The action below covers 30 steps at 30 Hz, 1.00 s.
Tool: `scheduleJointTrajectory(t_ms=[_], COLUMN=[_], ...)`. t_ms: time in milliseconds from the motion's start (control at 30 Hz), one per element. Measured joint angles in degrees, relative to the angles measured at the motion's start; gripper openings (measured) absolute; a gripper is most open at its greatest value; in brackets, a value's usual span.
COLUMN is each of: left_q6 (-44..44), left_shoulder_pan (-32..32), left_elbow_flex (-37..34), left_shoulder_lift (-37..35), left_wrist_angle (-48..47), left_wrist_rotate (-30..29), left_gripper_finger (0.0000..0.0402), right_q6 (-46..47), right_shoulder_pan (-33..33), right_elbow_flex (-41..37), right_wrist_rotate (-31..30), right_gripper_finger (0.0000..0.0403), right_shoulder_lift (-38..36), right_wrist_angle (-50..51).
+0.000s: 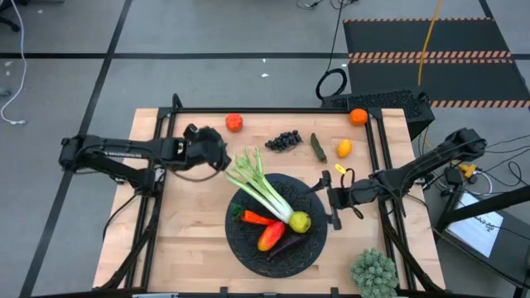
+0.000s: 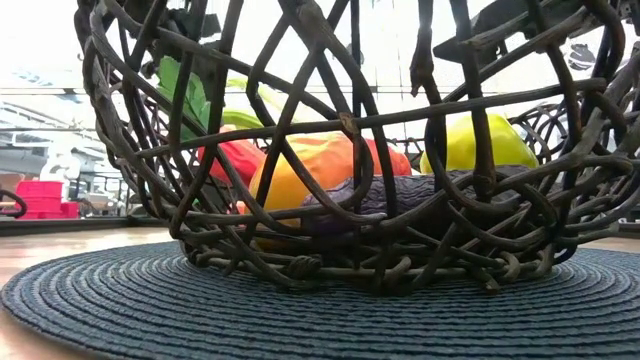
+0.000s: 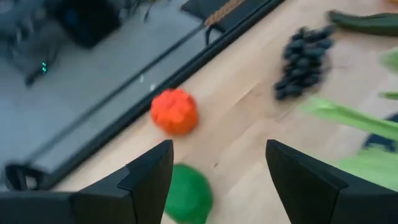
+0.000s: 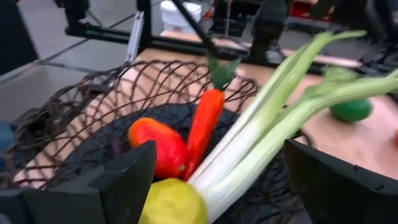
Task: Build produce basket
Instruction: Put the green lime into the black mesh basket
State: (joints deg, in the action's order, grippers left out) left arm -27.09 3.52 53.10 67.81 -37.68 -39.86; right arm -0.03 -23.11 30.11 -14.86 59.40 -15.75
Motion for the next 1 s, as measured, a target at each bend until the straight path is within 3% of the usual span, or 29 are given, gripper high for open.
scheduleJointTrajectory(t_ms=[133, 367, 533, 833, 1000], left_q6=[-3.9, -7.2, -9.5, -9.9, -9.7], left_shoulder_pan=[4.5, 10.7, 13.6, 16.2, 17.1], left_elbow_flex=[-0.7, -7.7, -12.1, -16.9, -18.7], left_shoulder_lift=[0.0, 0.0, 0.4, 0.5, 1.5], left_wrist_angle=[-0.3, 4.5, 5.6, 12.5, 13.9], left_wrist_rotate=[5.0, 13.6, 14.1, 14.1, 14.2], left_gripper_finger=[0.0257, 0.0258, 0.0276, 0.0390, 0.0385], right_q6=[-0.9, -0.7, -1.0, -2.2, -2.2], right_shoulder_pan=[0.5, 1.4, 1.5, 4.0, 5.0], right_elbow_flex=[0.0, 0.0, 0.0, 0.0, 0.0], right_wrist_rotate=[-3.3, -3.4, -3.4, -3.3, -3.1], right_gripper_finger=[0.0341, 0.0341, 0.0341, 0.0341, 0.0341], right_shoulder_lift=[-2.4, -4.7, -4.7, -4.7, -4.7], right_wrist_angle=[1.2, 1.5, 1.4, 0.3, 0.2])
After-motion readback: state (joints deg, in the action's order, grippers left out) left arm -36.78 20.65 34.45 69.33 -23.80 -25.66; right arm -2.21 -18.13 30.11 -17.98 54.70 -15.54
